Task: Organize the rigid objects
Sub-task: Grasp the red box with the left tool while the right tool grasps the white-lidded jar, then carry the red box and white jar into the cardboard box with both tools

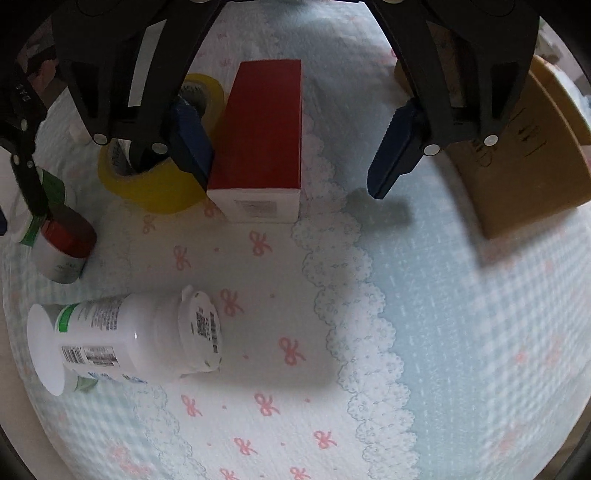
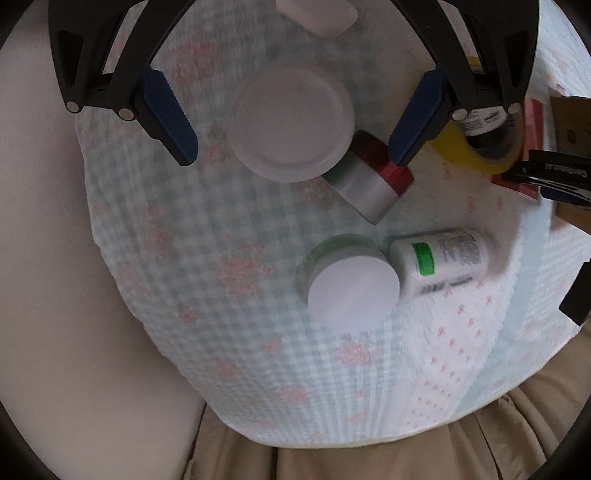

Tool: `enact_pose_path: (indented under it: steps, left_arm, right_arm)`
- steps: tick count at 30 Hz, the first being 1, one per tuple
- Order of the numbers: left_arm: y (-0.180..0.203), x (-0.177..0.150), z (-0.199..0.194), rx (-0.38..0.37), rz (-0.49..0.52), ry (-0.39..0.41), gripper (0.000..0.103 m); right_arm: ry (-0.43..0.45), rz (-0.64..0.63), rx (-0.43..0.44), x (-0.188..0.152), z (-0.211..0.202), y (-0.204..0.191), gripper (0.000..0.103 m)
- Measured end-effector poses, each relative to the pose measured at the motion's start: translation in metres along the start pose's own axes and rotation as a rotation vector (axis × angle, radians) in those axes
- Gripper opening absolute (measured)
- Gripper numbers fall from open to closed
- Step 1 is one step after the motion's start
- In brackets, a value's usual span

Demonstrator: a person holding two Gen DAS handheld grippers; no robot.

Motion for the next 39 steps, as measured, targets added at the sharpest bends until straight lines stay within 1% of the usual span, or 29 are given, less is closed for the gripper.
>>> enact_pose_path:
  steps: [1,4,8,12,14,15,16,17,18,20,22,28,32,37,39]
  left_arm:
    - [0.002,0.0,0.006,-0.004,0.008,-0.015,0.071]
    - [0.008,0.002,0.019,-0.004,0.021,-0.037,0.063]
    - [0.018,0.006,0.02,0.006,0.033,-0.031,0.059]
    - [0.027,0.01,0.019,0.002,0.026,-0.023,0.057]
    - [0.032,0.01,0.017,-0.001,0.027,-0.019,0.054]
    - [0.034,0.009,0.017,-0.009,0.03,-0.015,0.049]
    - [0.035,0.011,0.017,-0.013,0.034,-0.012,0.042]
    - [0.036,0.011,0.016,-0.016,0.039,-0.007,0.039]
    - [0.039,0.01,0.015,-0.006,0.043,-0.002,0.039]
    - [0.041,0.01,0.015,-0.006,0.039,0.002,0.039]
    - [0.041,0.012,0.017,-0.018,0.026,0.001,0.038]
    - [0.043,0.013,0.017,-0.029,0.029,0.013,0.038]
    - [0.039,0.003,0.005,-0.036,0.024,0.021,0.038]
    - [0.034,0.002,0.006,-0.046,0.016,0.022,0.038]
    - [0.03,0.002,0.006,-0.051,0.015,0.024,0.038]
  right_arm:
    - [-0.001,-0.004,0.005,0.001,0.003,-0.001,0.102]
    - [0.025,-0.005,0.052,0.003,0.007,-0.002,0.102]
    - [0.031,-0.031,0.062,0.003,0.006,-0.003,0.099]
    - [0.029,-0.023,0.074,0.0,0.007,-0.001,0.099]
    - [0.03,-0.023,0.081,-0.001,0.007,0.001,0.099]
    - [0.034,-0.022,0.084,-0.001,0.007,0.0,0.097]
    - [0.036,-0.022,0.094,-0.001,0.007,-0.001,0.096]
    - [0.039,-0.023,0.104,-0.002,0.007,-0.001,0.093]
    - [0.043,-0.022,0.122,-0.003,0.006,-0.002,0.087]
    - [0.043,-0.024,0.133,-0.004,0.005,-0.002,0.084]
    - [0.044,-0.036,0.129,-0.006,0.004,-0.003,0.084]
    - [0.046,-0.049,0.125,-0.007,0.003,-0.002,0.084]
    - [0.047,-0.058,0.113,-0.013,0.003,-0.002,0.084]
    - [0.059,-0.08,0.12,-0.012,0.005,-0.004,0.084]
    - [0.061,-0.081,0.122,-0.013,0.004,-0.003,0.081]
Point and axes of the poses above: each gripper's, at about its wrist camera, not at the fingertips, and z roughly the way its jaws point, y to its right, x to its top, the point moved 5 cm from there along z, roughly the way its jaws point, and after that the axes turned 6 degrees about -z, right-handed, at the moved point
